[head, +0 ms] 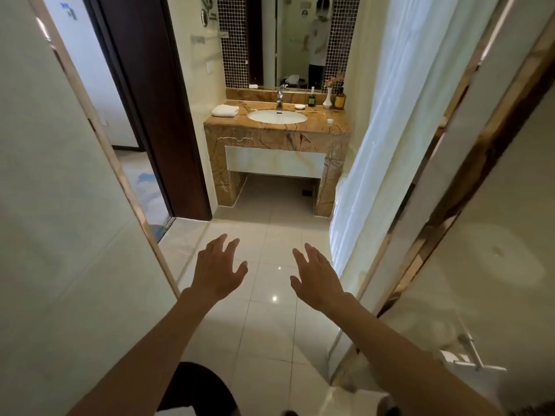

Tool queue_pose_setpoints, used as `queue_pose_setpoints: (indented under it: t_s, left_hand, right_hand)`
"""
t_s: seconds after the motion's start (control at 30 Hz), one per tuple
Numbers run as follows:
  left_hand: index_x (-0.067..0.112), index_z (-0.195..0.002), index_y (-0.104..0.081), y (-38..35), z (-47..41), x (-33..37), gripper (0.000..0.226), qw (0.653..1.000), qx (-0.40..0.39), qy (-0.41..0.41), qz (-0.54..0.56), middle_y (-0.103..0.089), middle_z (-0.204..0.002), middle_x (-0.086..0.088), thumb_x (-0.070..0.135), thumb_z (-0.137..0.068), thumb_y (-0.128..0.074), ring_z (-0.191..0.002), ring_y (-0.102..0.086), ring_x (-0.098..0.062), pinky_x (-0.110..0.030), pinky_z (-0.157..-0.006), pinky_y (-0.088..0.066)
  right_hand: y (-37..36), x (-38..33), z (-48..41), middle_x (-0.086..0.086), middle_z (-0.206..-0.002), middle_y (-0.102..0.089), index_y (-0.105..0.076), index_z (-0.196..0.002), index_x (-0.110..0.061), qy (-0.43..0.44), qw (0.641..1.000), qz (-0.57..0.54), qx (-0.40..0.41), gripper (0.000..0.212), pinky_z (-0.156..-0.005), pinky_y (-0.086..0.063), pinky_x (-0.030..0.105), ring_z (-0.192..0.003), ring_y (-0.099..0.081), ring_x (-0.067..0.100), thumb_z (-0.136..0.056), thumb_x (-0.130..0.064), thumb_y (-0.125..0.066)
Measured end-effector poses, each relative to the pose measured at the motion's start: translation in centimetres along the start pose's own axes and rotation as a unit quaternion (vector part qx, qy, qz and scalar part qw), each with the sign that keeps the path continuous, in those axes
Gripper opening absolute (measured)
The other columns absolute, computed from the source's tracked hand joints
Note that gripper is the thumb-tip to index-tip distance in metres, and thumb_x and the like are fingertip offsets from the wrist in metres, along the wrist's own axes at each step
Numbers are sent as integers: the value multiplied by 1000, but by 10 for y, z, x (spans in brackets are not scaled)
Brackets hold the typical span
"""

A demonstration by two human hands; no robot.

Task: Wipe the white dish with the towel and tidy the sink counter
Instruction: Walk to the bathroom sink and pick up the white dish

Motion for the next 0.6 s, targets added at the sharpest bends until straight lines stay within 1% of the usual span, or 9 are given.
queue_pose_setpoints:
  t_s: [0.07, 0.4, 0.6]
  left_hand:
    - [18, -139, -37, -5, -18, -2, 61, 1000, 6, 11, 0, -33, -151, -13, 47, -87, -50, -138, -30, -30, -47, -109, -28]
    - [20, -140, -35, -19, -132, 4, 61, 999, 13, 33, -5, -29, -153, -11, 48, -88, -47, -139, -27, -30, -49, -112, -25]
    - [20, -141, -33, -28, -183, 1, 61, 999, 6, 38, -5, -28, -153, -11, 49, -89, -47, -140, -26, -30, -48, -112, -24]
  right_hand:
    - [-3, 9, -19, 17, -161, -15, -20, -151, -14, 0, 1000, -16, 1, 64, -119, -16, 40, -148, -15, 33, -98, -34, -49]
    - [-7, 46, -139, 15, -160, -19, -23, -149, -17, 20, 1000, -22, 9, 62, -118, -19, 42, -147, -19, 33, -97, -36, -50]
    - [-8, 60, -194, 16, -159, -20, -23, -149, -17, 18, 1000, -18, 13, 61, -118, -17, 41, -147, -18, 34, -97, -36, -48]
Point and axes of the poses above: each hand's wrist, its own z-axis away from the middle knuckle, its own y-axis out of the back of the hand, x = y × z, the point moved 7 cm from there along -z, towards the middle knuckle
